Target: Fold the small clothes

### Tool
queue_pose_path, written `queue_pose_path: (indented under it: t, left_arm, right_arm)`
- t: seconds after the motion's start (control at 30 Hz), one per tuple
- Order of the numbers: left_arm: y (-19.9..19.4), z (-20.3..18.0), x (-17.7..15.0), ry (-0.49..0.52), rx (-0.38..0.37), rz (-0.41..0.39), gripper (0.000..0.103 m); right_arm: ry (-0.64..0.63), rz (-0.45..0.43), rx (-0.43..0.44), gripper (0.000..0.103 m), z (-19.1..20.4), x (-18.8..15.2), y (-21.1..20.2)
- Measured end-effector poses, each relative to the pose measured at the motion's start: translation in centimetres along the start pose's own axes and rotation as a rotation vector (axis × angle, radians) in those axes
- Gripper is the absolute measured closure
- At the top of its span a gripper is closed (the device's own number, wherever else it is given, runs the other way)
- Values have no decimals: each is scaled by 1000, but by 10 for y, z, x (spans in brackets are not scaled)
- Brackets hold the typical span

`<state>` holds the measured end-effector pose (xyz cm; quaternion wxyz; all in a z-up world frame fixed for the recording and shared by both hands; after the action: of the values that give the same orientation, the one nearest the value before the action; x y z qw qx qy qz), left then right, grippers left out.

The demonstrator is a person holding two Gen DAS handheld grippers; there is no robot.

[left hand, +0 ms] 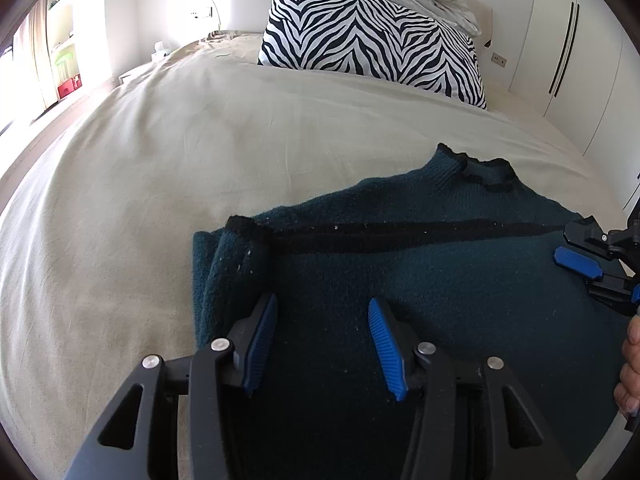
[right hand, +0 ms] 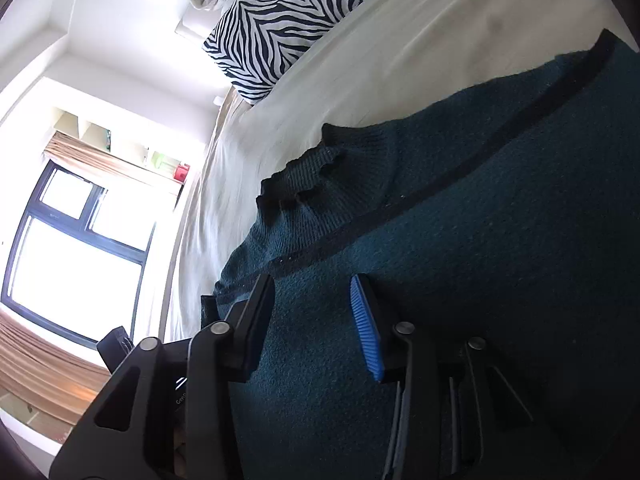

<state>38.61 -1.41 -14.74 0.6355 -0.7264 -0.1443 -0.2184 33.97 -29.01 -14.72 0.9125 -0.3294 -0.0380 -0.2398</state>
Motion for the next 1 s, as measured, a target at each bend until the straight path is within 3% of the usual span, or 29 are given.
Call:
queue_pose_path:
  t: [0.07,0.17,0.23,0.3,0.4,0.47,0.6,0.67,0.8,0.9,1.0]
  left_arm:
    - [1,1,0,-5,-9,-4,51]
    - [1,0,0,2,-2,-14,50]
    - [1,0,0,4,1,-15,50]
    - [1,0,0,4,0,-17,50]
    - [1,0,-1,7,5,-20,50]
    - [1,0,-1,8,6,-23,50]
    - [1,0,-2,9,6,-27,50]
    - [1,0,-3,12,7,-27,50]
    - [-16,3,-9,-34,-31,-9,50]
    - [-54,-3,-30,-86,-79,-31,50]
    - [-73,-27,-62,-50,-134,-11,50]
  right_arm:
    - [58,-63,59,79,-21,11,-20]
    - [112,-186,20,79,-59,24,-64]
    - [160,-249,41,79,-83,28,-90]
    - [188,-303,-1,84,-101,32,-116]
    - [220,-368,-126,80,-123,33,-146]
    - [251,-378,-113,80,-128,30,-156]
    - [154,-306,-18,78,-84,6,-147]
    - [69,-189,68,78,-36,-21,-114]
    - [-55,54,120,78,29,-80,-42]
    - [-85,114,122,78,39,-110,-19]
    - [-69,156,77,79,14,-128,-10]
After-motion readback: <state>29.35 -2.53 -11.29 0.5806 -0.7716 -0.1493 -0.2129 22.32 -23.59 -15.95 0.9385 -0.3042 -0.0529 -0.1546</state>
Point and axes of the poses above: each gripper's, at about its wrist camera, not at the fingertips, and y roughly the way its jaws point, z to its left, x to its top, the point moved 7 cm from there along y, roughly the way its jaws point, and after that the axes turned 8 degrees about z, right-handed, at the moved point
